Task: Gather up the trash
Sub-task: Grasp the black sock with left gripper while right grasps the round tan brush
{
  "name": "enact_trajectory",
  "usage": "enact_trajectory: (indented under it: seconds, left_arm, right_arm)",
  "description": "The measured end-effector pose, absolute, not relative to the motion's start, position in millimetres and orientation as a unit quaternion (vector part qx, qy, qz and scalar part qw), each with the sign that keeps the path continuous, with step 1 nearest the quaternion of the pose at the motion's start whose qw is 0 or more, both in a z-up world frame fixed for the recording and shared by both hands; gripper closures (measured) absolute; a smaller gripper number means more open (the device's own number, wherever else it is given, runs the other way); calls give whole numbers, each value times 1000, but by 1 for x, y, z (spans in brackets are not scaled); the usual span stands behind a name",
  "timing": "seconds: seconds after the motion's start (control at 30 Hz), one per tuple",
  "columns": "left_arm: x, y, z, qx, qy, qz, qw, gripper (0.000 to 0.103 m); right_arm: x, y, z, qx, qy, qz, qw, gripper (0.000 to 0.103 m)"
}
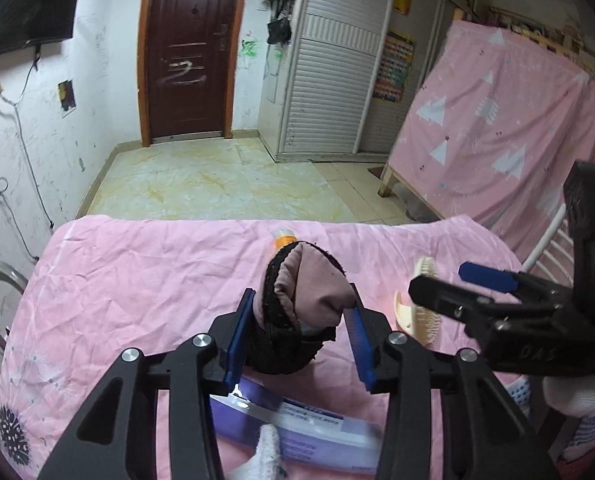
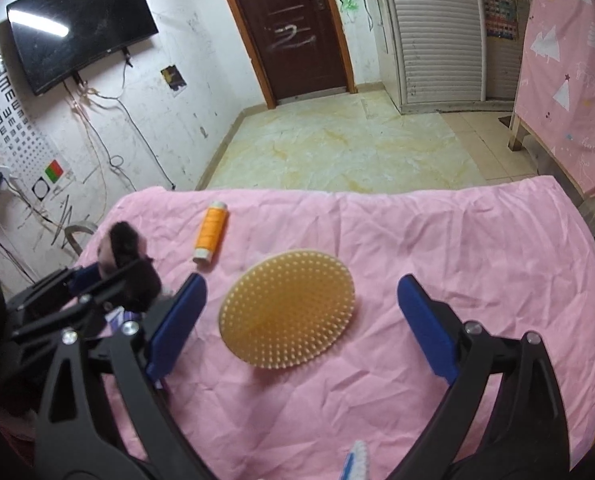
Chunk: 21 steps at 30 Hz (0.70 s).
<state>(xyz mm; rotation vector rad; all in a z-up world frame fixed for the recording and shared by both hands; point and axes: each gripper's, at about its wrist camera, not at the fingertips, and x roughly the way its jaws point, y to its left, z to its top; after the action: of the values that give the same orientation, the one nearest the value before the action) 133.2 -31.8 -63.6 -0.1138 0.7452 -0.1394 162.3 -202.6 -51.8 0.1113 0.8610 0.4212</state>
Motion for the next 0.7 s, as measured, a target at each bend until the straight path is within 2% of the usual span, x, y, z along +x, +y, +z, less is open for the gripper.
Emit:
enact_trajectory:
  seconds: [0.3, 0.37, 0.4, 0.7]
  left_arm:
    - [130, -20, -60, -83, 354, -56, 930, 70]
    - [129, -18, -60, -87, 351, -56, 931, 70]
    - [128, -18, -59, -87, 348, -56, 932, 70]
    - [122, -19, -54, -80, 333, -59, 938, 70]
  right_arm:
    - [172, -184, -64, 12, 436, 203, 877, 11]
    - [172, -181, -65, 5, 435, 200, 878, 21]
    - [173, -181, -66, 4, 435, 199, 878, 32]
    - [173, -181, -64, 9, 431, 197, 881, 33]
